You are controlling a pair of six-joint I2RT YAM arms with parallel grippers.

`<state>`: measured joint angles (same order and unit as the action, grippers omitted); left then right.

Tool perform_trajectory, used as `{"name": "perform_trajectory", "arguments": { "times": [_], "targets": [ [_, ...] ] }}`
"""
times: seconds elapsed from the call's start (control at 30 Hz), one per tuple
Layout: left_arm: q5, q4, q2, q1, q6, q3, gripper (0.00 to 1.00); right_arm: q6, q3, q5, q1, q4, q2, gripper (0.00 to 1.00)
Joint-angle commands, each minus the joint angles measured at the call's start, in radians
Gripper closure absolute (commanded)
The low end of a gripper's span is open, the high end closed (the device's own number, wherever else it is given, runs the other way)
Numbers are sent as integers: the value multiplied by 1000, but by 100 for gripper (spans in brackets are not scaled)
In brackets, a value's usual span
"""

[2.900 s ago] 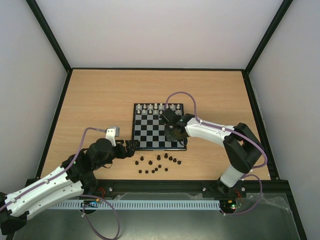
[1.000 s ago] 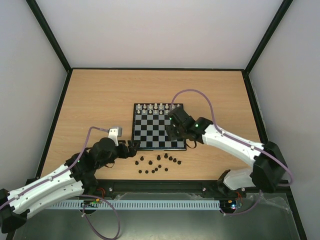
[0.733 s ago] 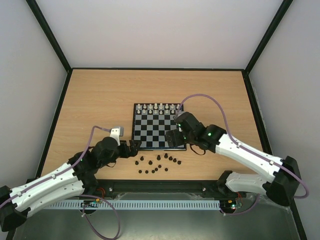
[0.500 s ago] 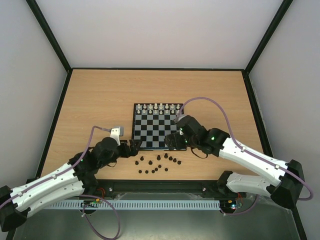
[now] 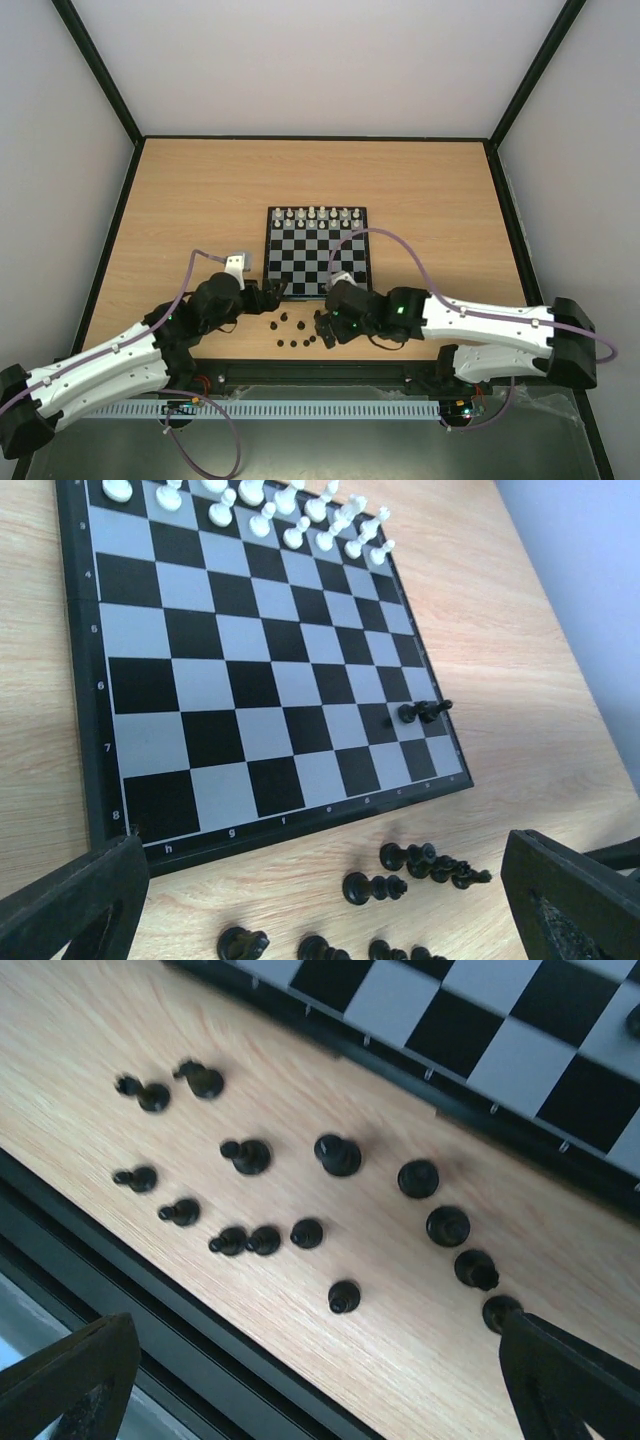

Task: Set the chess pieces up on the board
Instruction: Pick up the chess piece at the center of the board.

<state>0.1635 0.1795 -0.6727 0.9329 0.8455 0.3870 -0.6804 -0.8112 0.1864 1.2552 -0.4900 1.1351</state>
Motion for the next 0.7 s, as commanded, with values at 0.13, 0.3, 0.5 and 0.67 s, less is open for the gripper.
{"name": "perform_trajectory", "arguments": {
  "times": [0.13,0.3,0.5,0.67],
  "targets": [
    [10,20,67,4,-11,-5,1,-190,63,105,122,-18,109,21],
    [0,20,71,4,-11,-11,1,-217,91,102,131,22,149,49],
    [-11,12,84,4,-4,-23,1,-217,93,94,131,53,206,61],
    [-13,18,102,4,3,-29,0,-210,88,91,131,75,243,66]
  ]
}}
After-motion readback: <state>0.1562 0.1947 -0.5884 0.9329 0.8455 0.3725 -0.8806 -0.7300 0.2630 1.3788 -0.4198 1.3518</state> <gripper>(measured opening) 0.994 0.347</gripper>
